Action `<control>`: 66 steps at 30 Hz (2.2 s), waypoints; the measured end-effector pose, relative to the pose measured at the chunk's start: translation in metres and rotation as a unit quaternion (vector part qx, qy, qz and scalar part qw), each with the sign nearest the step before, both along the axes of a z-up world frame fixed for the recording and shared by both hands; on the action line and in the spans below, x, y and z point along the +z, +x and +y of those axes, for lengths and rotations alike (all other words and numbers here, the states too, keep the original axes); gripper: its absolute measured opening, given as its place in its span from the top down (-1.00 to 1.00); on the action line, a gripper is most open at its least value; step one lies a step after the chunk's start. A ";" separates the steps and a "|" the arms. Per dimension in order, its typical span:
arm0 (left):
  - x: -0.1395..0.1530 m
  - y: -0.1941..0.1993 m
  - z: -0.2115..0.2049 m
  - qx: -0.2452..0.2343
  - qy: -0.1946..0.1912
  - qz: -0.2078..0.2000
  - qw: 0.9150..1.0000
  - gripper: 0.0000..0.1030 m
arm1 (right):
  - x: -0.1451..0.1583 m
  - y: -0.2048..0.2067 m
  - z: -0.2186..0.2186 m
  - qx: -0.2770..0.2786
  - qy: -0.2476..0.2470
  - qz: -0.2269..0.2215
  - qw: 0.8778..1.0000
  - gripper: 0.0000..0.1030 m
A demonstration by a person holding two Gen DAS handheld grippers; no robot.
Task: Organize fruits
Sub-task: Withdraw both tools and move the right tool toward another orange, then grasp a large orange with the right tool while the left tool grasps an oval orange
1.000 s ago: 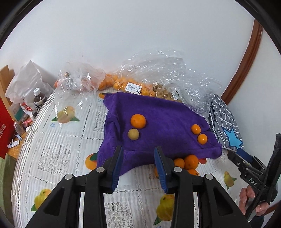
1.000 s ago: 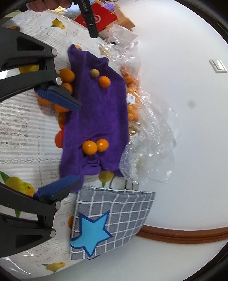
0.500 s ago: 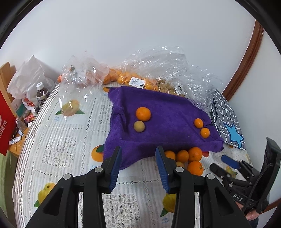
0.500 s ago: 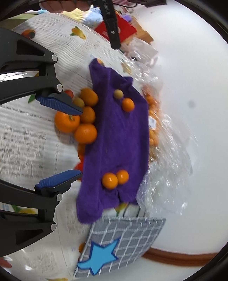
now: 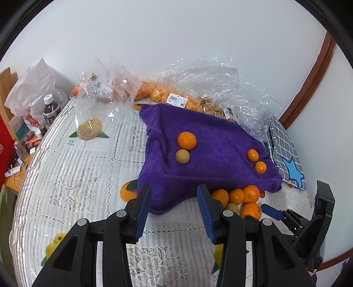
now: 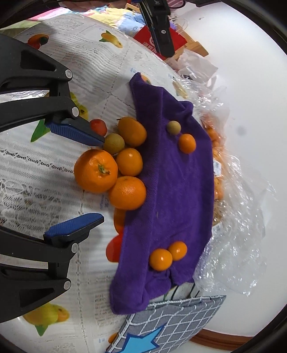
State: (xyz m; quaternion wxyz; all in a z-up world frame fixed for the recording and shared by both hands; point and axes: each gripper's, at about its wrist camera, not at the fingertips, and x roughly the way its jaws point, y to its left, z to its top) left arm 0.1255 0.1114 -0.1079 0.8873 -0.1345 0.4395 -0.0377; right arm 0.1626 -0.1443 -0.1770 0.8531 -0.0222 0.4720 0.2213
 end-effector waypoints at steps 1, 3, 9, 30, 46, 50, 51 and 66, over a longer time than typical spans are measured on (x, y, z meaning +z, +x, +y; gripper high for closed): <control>-0.001 0.001 0.000 -0.001 0.000 0.000 1.000 0.21 | -0.002 0.000 0.002 0.001 -0.002 0.001 1.000 -0.23; -0.004 0.002 0.000 -0.004 -0.001 0.002 1.000 0.21 | -0.005 0.001 0.005 0.004 -0.006 0.003 1.000 -0.23; -0.008 0.005 0.000 -0.012 -0.005 0.002 1.000 0.21 | -0.015 0.006 0.013 0.006 -0.018 0.007 1.000 -0.07; -0.037 0.035 -0.071 -0.112 -0.032 0.033 0.993 0.24 | 0.019 -0.013 -0.048 -0.041 -0.012 -0.041 0.998 0.18; -0.066 0.054 -0.086 -0.102 -0.019 0.073 0.992 0.28 | 0.016 -0.006 -0.110 -0.099 -0.014 -0.049 0.994 0.18; -0.071 0.052 -0.086 -0.099 -0.020 0.067 0.993 0.39 | 0.014 -0.002 -0.112 -0.105 -0.012 -0.048 0.993 0.18; -0.070 0.051 -0.087 -0.100 -0.018 0.065 0.993 0.39 | 0.014 -0.002 -0.111 -0.105 -0.011 -0.049 0.993 0.18; -0.028 -0.002 -0.038 -0.011 -0.016 0.023 1.000 0.39 | 0.037 -0.004 -0.109 -0.103 0.024 -0.068 0.992 0.18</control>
